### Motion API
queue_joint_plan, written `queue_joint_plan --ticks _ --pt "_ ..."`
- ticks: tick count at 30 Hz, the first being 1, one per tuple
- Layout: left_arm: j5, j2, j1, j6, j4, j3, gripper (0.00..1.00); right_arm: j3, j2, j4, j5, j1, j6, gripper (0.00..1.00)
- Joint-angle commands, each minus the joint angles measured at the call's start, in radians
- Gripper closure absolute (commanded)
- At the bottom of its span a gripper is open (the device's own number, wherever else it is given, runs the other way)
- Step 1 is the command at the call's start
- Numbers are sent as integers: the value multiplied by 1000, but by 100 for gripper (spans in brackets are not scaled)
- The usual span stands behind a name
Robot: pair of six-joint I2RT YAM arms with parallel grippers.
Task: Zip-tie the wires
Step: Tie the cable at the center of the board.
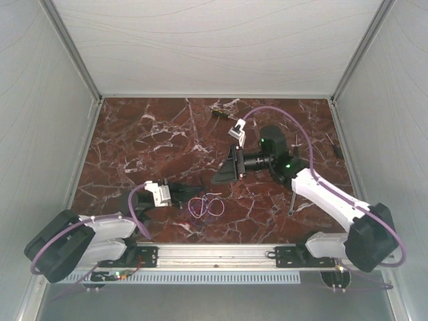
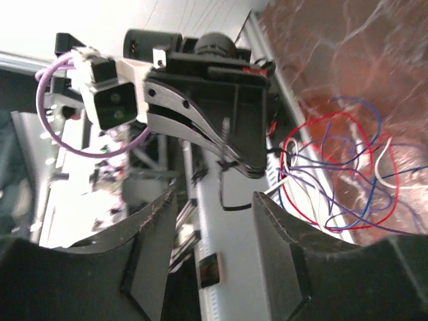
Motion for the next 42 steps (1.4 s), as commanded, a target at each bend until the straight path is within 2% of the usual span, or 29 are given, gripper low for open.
queue_joint_plan --ticks 1,6,12,36,42 --pt "-2 27 -5 52 273 27 100 134 -110 -427 228 18 -398 53" --pt "0 71 -5 82 273 35 100 219 -125 -581 560 130 -545 53" --pt "-5 107 -5 105 273 38 100 263 -59 -625 758 235 -579 55" --pt "-38 146 -3 113 273 35 100 305 -14 -587 785 300 -547 66" --pt "-46 144 -3 113 273 35 100 326 18 -586 808 327 -546 72"
